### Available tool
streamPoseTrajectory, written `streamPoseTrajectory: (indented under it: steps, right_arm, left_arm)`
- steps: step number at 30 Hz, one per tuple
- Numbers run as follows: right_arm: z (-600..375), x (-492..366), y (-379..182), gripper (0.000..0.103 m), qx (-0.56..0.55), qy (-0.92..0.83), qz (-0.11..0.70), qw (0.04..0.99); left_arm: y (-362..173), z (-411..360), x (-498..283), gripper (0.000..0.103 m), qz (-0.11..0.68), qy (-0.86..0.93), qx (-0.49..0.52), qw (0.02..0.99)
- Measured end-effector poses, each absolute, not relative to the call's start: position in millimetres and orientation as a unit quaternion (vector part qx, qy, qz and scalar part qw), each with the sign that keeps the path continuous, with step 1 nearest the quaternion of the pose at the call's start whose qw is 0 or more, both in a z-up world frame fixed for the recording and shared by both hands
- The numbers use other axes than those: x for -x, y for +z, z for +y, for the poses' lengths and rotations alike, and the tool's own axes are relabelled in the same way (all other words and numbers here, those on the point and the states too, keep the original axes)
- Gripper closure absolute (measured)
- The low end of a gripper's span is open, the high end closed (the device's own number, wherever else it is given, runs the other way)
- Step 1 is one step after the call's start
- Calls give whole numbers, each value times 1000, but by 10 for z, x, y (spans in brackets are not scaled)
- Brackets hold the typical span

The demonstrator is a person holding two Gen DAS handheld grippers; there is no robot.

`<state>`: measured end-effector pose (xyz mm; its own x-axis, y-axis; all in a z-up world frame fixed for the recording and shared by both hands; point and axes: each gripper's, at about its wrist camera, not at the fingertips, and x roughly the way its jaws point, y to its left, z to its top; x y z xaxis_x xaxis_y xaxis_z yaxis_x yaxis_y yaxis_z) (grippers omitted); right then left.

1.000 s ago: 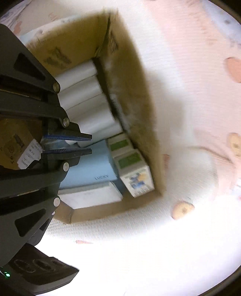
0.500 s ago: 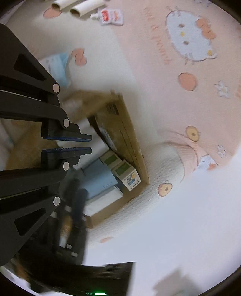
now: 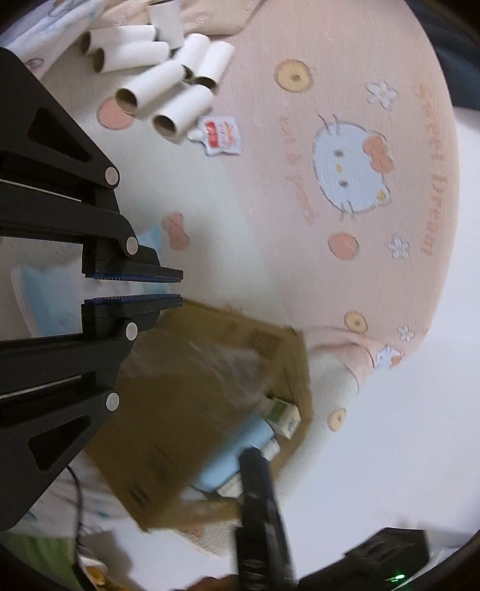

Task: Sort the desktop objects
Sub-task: 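Withdraw the right tool from the box back to the tube pile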

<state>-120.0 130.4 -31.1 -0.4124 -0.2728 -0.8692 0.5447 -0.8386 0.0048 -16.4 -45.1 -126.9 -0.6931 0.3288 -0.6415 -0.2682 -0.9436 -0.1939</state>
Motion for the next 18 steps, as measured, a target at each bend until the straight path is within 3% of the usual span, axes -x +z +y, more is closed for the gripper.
streamPoseTrajectory:
  steps: [5,18]
  right_arm:
    - [1013,1126,-350,82,-484,-824,147,256]
    - [72,1029,-775,82,-506,-790,161,305]
  left_arm:
    - [-1631,-835,207,96,-96,903,392,147]
    - [-1657,-1544,734,96,-146,899,408,55]
